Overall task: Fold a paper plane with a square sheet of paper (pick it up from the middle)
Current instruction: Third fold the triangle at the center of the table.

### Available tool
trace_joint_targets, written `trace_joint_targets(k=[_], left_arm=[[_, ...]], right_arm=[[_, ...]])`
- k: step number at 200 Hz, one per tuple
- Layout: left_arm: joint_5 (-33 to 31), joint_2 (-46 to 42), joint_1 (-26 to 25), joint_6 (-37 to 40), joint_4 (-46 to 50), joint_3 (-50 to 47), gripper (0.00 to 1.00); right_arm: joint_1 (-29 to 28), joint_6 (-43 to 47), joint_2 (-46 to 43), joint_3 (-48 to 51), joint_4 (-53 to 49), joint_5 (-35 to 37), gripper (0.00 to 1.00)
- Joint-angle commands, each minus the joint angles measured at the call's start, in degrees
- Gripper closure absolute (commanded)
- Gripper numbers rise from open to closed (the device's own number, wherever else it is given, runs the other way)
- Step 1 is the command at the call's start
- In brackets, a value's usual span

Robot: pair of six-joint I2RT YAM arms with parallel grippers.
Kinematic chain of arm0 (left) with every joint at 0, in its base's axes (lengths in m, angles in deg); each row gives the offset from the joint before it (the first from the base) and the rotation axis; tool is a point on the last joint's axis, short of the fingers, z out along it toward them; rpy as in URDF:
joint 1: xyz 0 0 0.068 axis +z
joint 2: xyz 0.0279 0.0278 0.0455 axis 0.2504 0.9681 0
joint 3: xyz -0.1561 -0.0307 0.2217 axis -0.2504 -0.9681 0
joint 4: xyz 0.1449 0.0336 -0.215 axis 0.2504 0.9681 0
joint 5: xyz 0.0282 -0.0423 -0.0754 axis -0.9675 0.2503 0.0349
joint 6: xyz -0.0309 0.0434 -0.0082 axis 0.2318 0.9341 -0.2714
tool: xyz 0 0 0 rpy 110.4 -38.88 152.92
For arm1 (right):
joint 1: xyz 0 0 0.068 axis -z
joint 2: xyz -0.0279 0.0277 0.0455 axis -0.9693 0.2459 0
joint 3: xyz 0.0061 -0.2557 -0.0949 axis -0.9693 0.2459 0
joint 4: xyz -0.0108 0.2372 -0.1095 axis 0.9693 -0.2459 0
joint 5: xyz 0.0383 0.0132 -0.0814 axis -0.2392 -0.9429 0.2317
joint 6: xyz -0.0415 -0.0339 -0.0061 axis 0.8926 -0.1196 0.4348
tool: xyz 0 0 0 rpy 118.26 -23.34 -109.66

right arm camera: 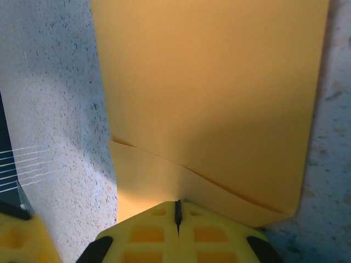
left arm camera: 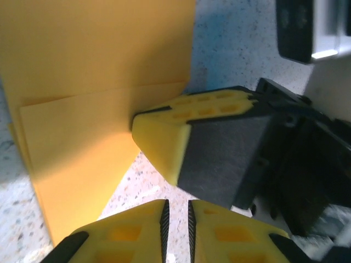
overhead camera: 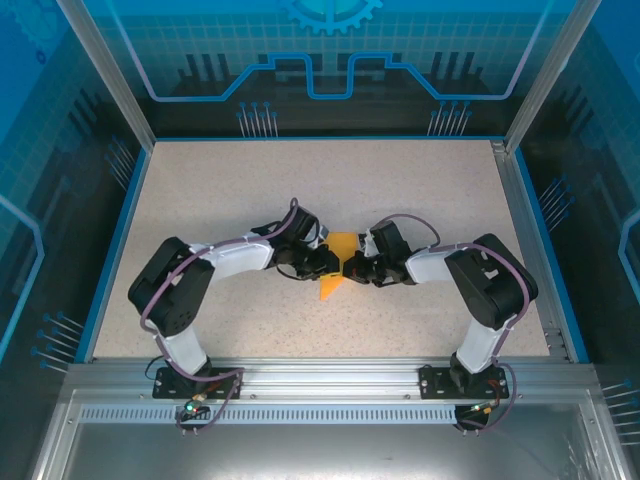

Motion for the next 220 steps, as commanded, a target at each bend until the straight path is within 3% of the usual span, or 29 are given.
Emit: trace_joint_targets(k=[1,90,120,146,220], left_arm=[[3.1,2.8,0.0,-3.0,-2.8,1.4,0.8],[5.1,8.9,0.0,-1.2,-2.9,-0.2,0.82],[4.3,8.1,0.0,-0.7,-3.5,-3.1,0.87],[3.8,6.5,0.0,-2.3,-6.7,-5.3,0.98],[2.9,5.1,0.0,-3.6,-7.7,-4.4,1.0]], right_arm=[[-0.4,0.9,3.0,0.0,-3.6,3.0,1.0],[-0.5,0.9,3.7,0.1,-4.1,3.5,1.0],[-0.5,0.6,4.1,0.4,-3.6,3.5,1.0],[-0.5,0.5,3.9,0.6,-3.7,3.8,1.0],[-0.4,0.9,3.5,0.4,-4.4,3.9,1.0]])
